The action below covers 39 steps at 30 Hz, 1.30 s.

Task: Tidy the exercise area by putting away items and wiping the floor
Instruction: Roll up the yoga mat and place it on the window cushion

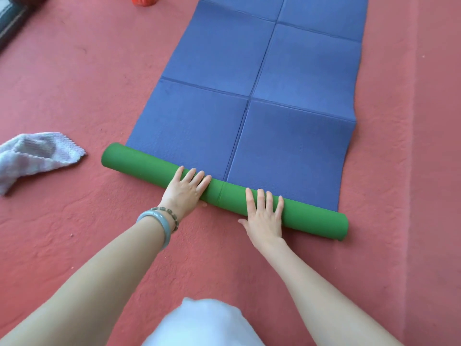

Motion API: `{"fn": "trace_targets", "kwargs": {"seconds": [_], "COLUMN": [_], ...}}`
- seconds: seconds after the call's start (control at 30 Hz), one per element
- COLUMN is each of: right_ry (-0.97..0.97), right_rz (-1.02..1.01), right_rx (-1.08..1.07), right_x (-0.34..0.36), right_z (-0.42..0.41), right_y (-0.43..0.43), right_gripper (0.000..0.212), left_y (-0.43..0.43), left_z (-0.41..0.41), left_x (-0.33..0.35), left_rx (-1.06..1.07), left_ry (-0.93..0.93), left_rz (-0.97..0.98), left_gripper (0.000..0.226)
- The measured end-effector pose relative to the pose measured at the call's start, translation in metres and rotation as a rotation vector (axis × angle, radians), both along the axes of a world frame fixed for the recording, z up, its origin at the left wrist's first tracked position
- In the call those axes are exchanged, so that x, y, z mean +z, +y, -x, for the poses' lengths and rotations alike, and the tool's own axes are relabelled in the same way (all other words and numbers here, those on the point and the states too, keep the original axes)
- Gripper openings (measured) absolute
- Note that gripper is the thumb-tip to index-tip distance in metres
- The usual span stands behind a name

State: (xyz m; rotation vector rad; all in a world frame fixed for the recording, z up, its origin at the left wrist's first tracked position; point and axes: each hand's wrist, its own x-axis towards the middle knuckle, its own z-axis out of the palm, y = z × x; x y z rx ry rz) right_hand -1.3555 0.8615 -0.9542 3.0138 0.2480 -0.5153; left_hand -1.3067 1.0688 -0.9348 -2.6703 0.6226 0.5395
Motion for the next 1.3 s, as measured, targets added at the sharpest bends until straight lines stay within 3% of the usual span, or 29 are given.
{"fn": "trace_targets", "kwargs": {"seconds": [0.17,0.33,0.47,0.57,0.77,1.0,1.17,1.3], "right_ry": [-0.014,-0.033,0.043,0.190,0.435,-0.113,-0.141,-0.155], "right_rz": [0.019,0.020,0.016,-0.060,-0.194,-0.152,-0.023,0.023], "right_rx": [0.016,0.022,0.045,0.070,-0.036,0.030,0.009,0.001], "right_x": [-0.001,-0.001,0.008,0.013,0.031,0.024,0.009,0.003], "right_z": [-0.008,-0.009,-0.027,-0.045,-0.083,-0.046,-0.049,-0.067], "right_y": [-0.003,-0.002,-0.006,-0.013,-0.017,-0.010,-0.001,-0.003], "right_gripper": [0.100,0.098,0.093,0.076,0.073,0.079,0.110,0.110], "left_y": [0.004,0.018,0.023,0.022,0.016,0.014,0.007,0.015], "left_z": [0.000,0.009,0.007,0.002,-0.027,-0.071,-0.096,-0.096], "left_x": [-0.006,-0.024,-0.037,-0.042,-0.038,-0.024,-0.013,-0.017], "left_rx": [0.044,-0.025,-0.115,-0.136,-0.135,-0.184,-0.061,-0.088], "left_ry": [-0.015,-0.192,-0.307,-0.338,-0.334,-0.183,0.087,-0.022], "left_rz": [0.078,0.309,0.375,0.388,0.415,0.395,0.378,0.510], "left_gripper": [0.076,0.092,0.099,0.094,0.084,0.071,0.075,0.084]}}
